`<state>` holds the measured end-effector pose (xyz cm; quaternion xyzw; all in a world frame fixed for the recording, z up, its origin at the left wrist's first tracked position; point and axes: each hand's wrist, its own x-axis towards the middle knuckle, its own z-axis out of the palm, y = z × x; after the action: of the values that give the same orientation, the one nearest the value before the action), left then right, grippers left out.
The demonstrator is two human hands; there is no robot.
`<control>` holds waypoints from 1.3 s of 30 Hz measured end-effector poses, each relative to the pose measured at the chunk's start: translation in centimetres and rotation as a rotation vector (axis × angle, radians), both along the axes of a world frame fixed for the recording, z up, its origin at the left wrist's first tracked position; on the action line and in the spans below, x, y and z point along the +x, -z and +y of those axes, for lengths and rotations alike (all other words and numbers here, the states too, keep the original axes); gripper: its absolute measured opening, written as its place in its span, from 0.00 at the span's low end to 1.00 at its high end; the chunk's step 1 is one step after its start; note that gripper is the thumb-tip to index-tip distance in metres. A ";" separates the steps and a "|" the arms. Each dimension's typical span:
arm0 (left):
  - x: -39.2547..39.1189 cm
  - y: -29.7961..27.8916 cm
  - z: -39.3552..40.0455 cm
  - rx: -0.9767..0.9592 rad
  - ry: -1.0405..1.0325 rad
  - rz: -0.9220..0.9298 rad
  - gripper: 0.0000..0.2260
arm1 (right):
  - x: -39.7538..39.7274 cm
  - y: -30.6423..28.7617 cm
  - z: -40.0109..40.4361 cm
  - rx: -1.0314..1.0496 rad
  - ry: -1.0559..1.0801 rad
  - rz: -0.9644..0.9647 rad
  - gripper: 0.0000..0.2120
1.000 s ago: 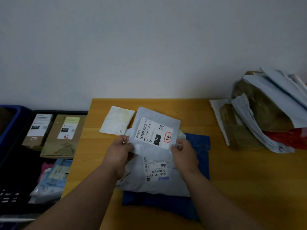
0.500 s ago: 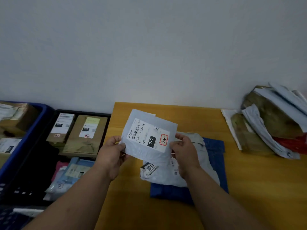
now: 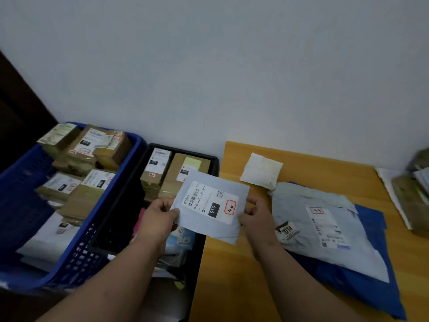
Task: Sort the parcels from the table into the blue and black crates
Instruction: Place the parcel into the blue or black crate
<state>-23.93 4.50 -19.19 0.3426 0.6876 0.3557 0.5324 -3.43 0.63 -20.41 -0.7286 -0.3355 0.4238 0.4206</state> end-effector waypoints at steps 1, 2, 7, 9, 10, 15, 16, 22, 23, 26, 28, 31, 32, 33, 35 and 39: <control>-0.6 0.3 -0.1 0.000 -0.005 0.023 0.06 | -0.5 0.2 0.2 -0.015 -0.018 -0.020 0.17; -1.1 0.6 -0.3 -0.001 -0.009 0.049 0.07 | -1.0 0.3 0.5 -0.026 -0.041 -0.029 0.17; -3.3 1.9 -1.5 -0.043 -0.024 0.165 0.10 | -2.5 1.5 2.2 -0.115 -0.230 -0.095 0.12; -4.1 2.3 -1.6 -0.064 -0.007 0.212 0.12 | -3.4 1.9 2.7 -0.143 -0.318 -0.113 0.11; -4.5 2.6 -1.5 -0.069 0.001 0.231 0.13 | -3.9 2.3 3.0 -0.153 -0.354 -0.128 0.12; -6.5 4.6 -1.0 -0.126 0.087 0.348 0.15 | -6.4 4.7 4.6 -0.228 -0.540 -0.274 0.18; -6.9 5.2 -1.0 -0.140 0.118 0.370 0.16 | -7.1 4.9 4.8 -0.254 -0.574 -0.282 0.20; -10.9 8.7 2.5 -0.273 0.414 0.492 0.18 | -11.1 7.2 7.0 -0.387 -0.644 -0.291 0.24; -11.7 9.5 3.1 -0.281 0.464 0.511 0.18 | -11.9 7.8 7.4 -0.401 -0.639 -0.297 0.24; -14.0 11.9 4.9 -0.311 0.606 0.554 0.16 | -14.3 9.9 8.3 -0.460 -0.639 -0.314 0.22; -15.2 13.6 6.0 -0.322 0.724 0.608 0.16 | -15.8 11.3 8.8 -0.512 -0.637 -0.305 0.19; -16.6 16.1 7.5 -0.344 0.875 0.674 0.16 | -17.4 14.0 9.3 -0.565 -0.630 -0.275 0.19; -17.0 16.9 7.8 -0.356 0.921 0.682 0.16 | -17.9 14.7 9.4 -0.582 -0.631 -0.274 0.20; -17.4 17.9 8.1 -0.379 0.964 0.681 0.17 | -18.2 15.4 9.5 -0.597 -0.636 -0.271 0.20; -18.1 19.3 8.1 -0.447 1.020 0.658 0.22 | -18.9 16.4 9.5 -0.629 -0.656 -0.237 0.21; -19.1 20.9 7.7 -0.527 1.062 0.716 0.26 | -19.7 17.3 8.7 -0.686 -0.698 -0.216 0.18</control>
<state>-43.06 12.21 -40.08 0.5884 0.6235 -0.2670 0.4401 -23.14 9.30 -37.69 -0.7089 -0.4422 0.5474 -0.0475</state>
